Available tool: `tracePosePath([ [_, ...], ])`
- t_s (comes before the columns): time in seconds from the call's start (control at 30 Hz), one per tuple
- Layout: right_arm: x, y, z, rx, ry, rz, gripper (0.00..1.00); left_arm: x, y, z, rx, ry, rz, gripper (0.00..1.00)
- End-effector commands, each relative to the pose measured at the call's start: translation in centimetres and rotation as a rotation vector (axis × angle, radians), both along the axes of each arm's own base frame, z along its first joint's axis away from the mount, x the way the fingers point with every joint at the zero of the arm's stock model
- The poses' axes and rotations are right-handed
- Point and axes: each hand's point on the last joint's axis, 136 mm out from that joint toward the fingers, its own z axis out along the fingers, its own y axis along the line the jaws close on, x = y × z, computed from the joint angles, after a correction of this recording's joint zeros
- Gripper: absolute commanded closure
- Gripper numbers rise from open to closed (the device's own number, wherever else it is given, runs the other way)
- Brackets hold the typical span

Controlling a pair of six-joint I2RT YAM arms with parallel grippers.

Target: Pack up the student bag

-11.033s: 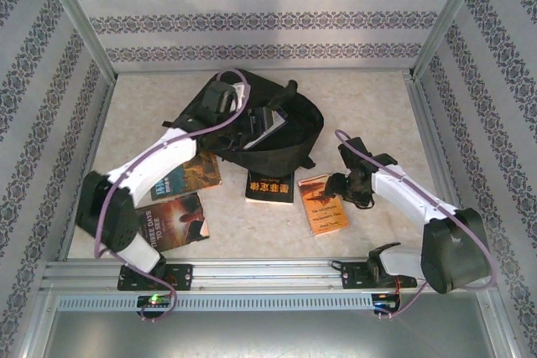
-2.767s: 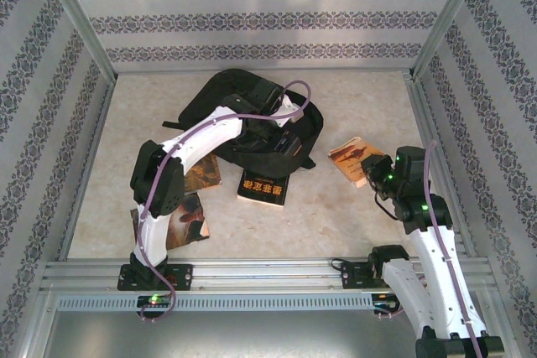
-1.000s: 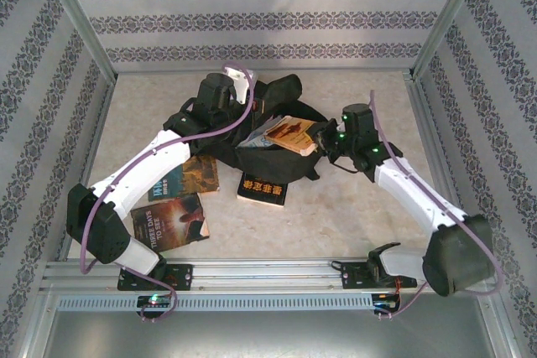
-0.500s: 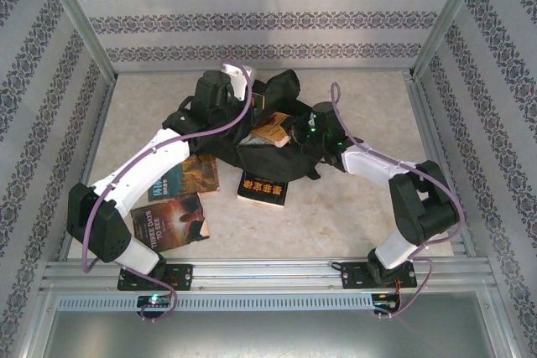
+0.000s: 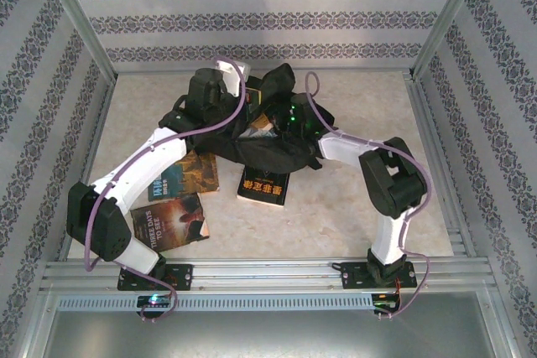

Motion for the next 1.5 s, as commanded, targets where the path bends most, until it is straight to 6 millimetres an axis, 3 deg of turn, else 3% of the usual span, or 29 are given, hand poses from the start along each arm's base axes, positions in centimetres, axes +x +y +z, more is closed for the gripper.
tracePosePath([
  [0.0, 1.5, 1.4, 2.9, -0.015, -0.141, 0.047, 0.51, 1.0, 0.1, 3.4, -0.104, -0.095, 0.003, 1.00],
  [0.07, 0.8, 0.5, 3.5, -0.120, -0.170, 0.072, 0.40, 1.3, 0.4, 2.6, -0.094, -0.078, 0.013, 1.00],
  [0.17, -0.5, -2.3, 4.7, -0.246, -0.222, 0.047, 0.34, 1.7, 0.8, 1.3, -0.077, -0.053, 0.037, 1.00],
  [0.33, -3.5, -6.7, 5.9, -0.382, -0.197, 0.037, 0.34, 2.3, 1.1, -0.1, -0.075, -0.023, 0.060, 1.00],
  [0.6, -9.5, -10.5, 6.0, -0.563, -0.122, 0.095, 0.43, 2.5, 0.7, -1.8, -0.082, 0.041, 0.051, 1.00],
  [0.73, -12.3, -12.8, 6.8, -0.730, -0.135, 0.140, 0.48, 1.6, 0.9, -1.0, -0.102, 0.059, 0.052, 0.69],
  [0.8, -13.6, -13.5, 7.7, -0.789, -0.176, 0.170, 0.49, 0.5, 1.2, -0.1, -0.112, 0.051, 0.047, 0.52],
  [0.87, -15.1, -14.0, 7.8, -0.805, -0.189, 0.184, 0.50, -0.8, 2.0, 0.9, -0.127, 0.046, 0.066, 0.42],
  [0.97, -17.4, -15.0, 7.3, -0.830, -0.145, 0.205, 0.49, -3.2, 3.4, 1.7, -0.140, 0.051, 0.097, 0.32],
  [1.07, -19.4, -15.7, 7.0, -0.855, -0.125, 0.247, 0.48, -6.1, 5.0, 1.4, -0.119, 0.083, 0.127, 0.30],
  [1.17, -21.0, -15.7, 6.6, -0.903, -0.142, 0.319, 0.47, -8.8, 8.3, -1.3, -0.028, 0.181, 0.240, 0.29],
  [1.27, -22.3, -15.0, 5.8, -0.967, -0.155, 0.395, 0.45, -11.9, 11.7, -5.2, 0.049, 0.345, 0.380, 0.28],
  [1.47, -23.1, -12.6, 4.5, -1.061, -0.199, 0.507, 0.40, -17.5, 16.8, -12.1, 0.090, 0.553, 0.635, 0.21],
])
